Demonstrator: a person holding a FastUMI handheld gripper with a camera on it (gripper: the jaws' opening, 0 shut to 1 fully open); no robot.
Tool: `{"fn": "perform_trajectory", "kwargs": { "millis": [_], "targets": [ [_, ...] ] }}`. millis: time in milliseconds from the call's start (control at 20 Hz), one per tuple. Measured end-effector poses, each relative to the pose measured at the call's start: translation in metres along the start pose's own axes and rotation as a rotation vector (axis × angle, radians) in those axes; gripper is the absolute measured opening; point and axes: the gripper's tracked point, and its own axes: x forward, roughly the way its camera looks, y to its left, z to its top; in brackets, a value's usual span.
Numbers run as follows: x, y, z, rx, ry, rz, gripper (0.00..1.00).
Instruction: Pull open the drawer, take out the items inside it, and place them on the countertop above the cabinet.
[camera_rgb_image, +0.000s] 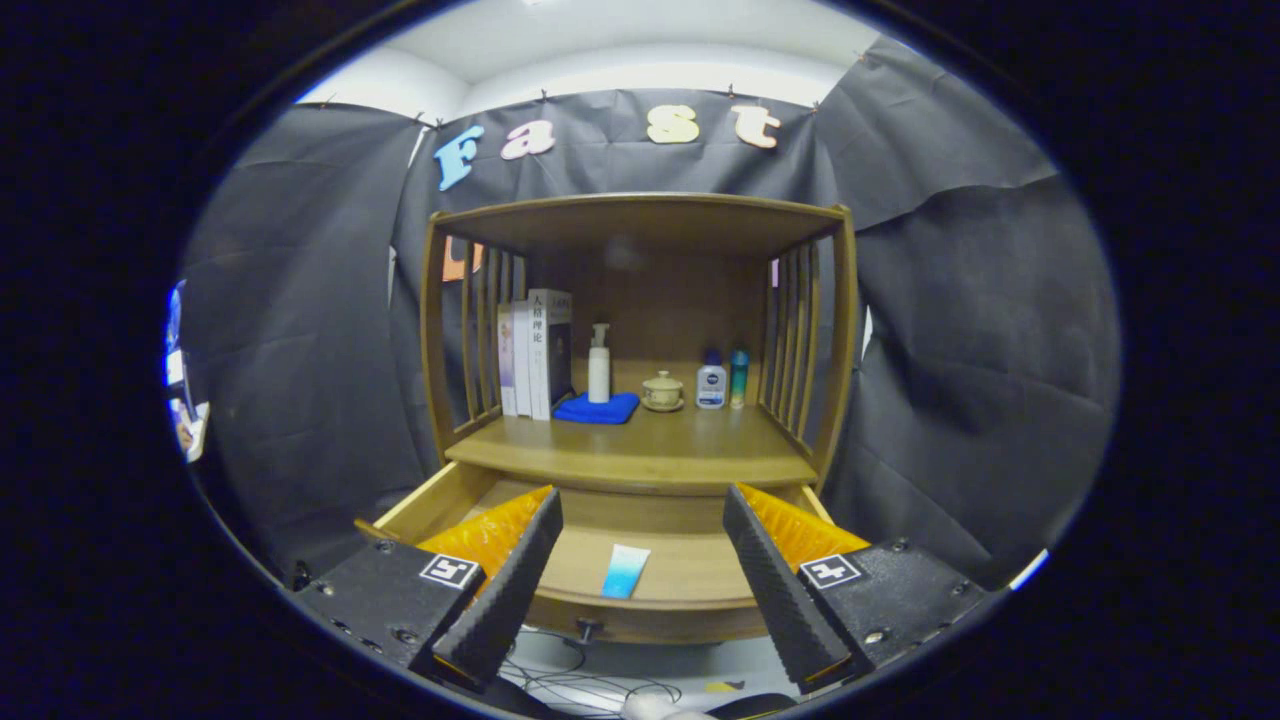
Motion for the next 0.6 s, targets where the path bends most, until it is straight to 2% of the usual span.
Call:
{"fn": "perform_trajectory", "kwargs": {
  "millis": [250, 400, 600],
  "targets": [
    [0.074, -0.001, 0.009, 0.047, 0.156, 0.012, 1.0],
    [0.116, -0.002, -0.012, 0.041, 0.284, 0.005, 1.0],
    [0.156, 0.003, -0.046, 0.118, 0.441, 0.015, 1.0]
  ]
}}
